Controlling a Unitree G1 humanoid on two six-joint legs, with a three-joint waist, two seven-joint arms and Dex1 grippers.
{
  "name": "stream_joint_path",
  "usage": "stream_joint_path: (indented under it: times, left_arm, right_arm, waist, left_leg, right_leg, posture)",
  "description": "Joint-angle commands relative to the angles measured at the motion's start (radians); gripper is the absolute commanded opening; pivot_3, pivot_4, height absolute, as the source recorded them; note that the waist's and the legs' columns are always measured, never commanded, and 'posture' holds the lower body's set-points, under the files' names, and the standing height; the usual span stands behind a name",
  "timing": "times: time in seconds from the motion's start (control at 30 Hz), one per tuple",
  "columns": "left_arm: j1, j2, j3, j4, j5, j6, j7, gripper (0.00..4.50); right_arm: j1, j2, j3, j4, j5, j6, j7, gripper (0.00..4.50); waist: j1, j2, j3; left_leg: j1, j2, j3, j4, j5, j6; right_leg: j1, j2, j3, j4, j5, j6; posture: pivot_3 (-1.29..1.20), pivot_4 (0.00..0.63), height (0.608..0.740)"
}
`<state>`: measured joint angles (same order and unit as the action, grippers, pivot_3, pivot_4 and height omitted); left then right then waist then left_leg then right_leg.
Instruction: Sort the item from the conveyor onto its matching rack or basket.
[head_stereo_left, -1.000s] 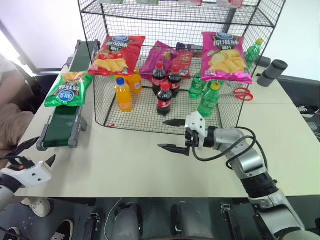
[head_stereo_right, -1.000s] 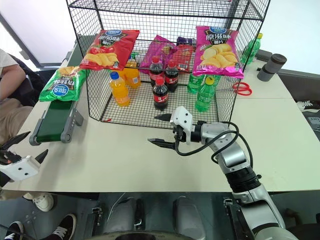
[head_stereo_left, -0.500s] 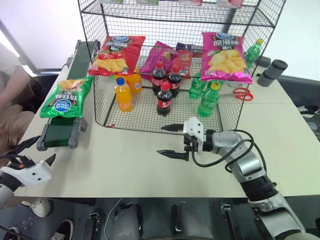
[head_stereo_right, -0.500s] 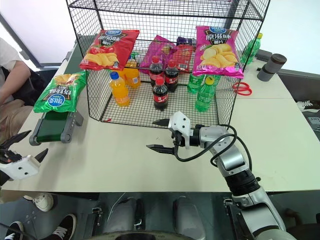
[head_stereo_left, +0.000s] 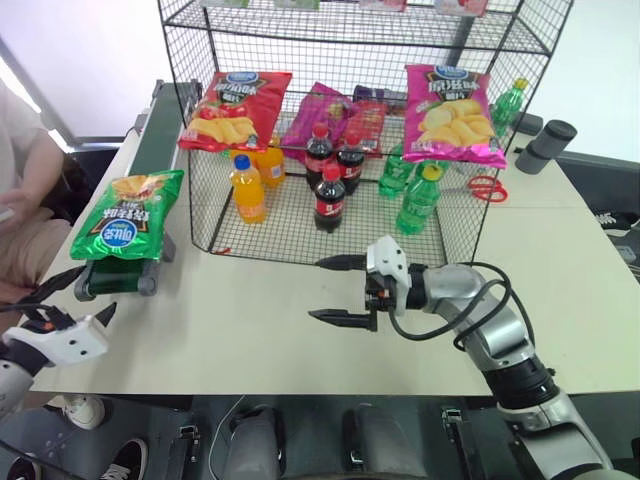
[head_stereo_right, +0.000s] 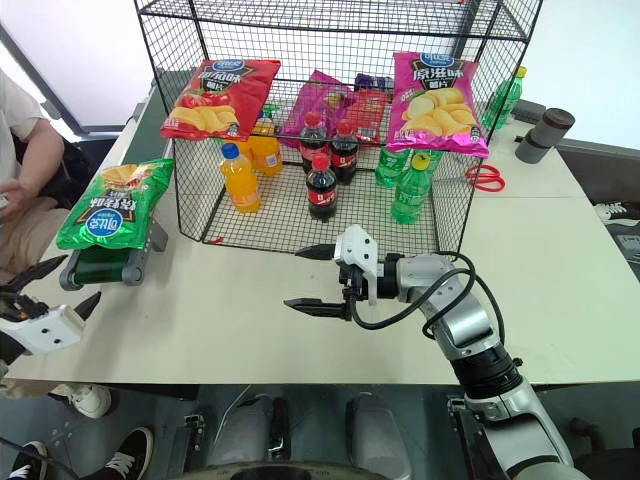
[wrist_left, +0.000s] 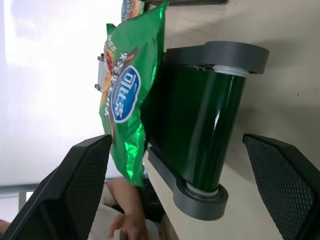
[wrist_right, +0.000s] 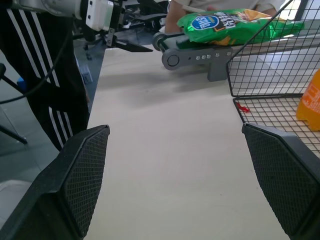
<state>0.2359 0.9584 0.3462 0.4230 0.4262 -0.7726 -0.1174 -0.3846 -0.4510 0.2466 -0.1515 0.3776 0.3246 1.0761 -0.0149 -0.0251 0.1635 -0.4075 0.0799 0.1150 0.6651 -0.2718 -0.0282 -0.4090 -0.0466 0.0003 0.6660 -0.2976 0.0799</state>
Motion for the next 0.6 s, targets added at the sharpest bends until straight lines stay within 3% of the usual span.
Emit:
stream_joint_path:
  times: [0.03, 0.3, 0.6]
  left_arm:
    - [-0.008, 0.019, 0.003, -0.014, -0.007, -0.004, 0.019, 4.5]
    - [-0.029, 0.016, -0.02, -0.018, 0.0, 0.008, 0.028, 4.5]
    - [-0.057, 0.007, -0.06, -0.027, 0.001, 0.022, 0.027, 4.5]
  right_arm:
    - [-0.01, 0.007, -0.033, -0.038, 0.052, 0.037, -0.006, 4.43]
    - [-0.015, 0.043, -0.09, -0.079, 0.181, 0.135, -0.033, 4.43]
    - [-0.008, 0.045, -0.081, -0.073, 0.16, 0.104, -0.041, 4.43]
  waist:
    - [0.0, 0.0, 0.0]
    - [0.0, 0.0, 0.0]
    - [-0.001, 0.0, 0.0]
  left_leg:
    - [0.0, 0.0, 0.0, 0.0, 0.0, 0.0]
    - [0.0, 0.0, 0.0, 0.0, 0.0, 0.0]
    - [0.0, 0.0, 0.0, 0.0, 0.0, 0.0]
  right_leg:
    - [0.0, 0.0, 0.0, 0.0, 0.0, 0.0]
    - [0.0, 0.0, 0.0, 0.0, 0.0, 0.0]
    - [0.0, 0.0, 0.0, 0.0, 0.0, 0.0]
  posture:
    - [0.0, 0.15, 0.74]
    - [0.0, 0.15, 0.74]
    - [0.0, 0.15, 0.74]
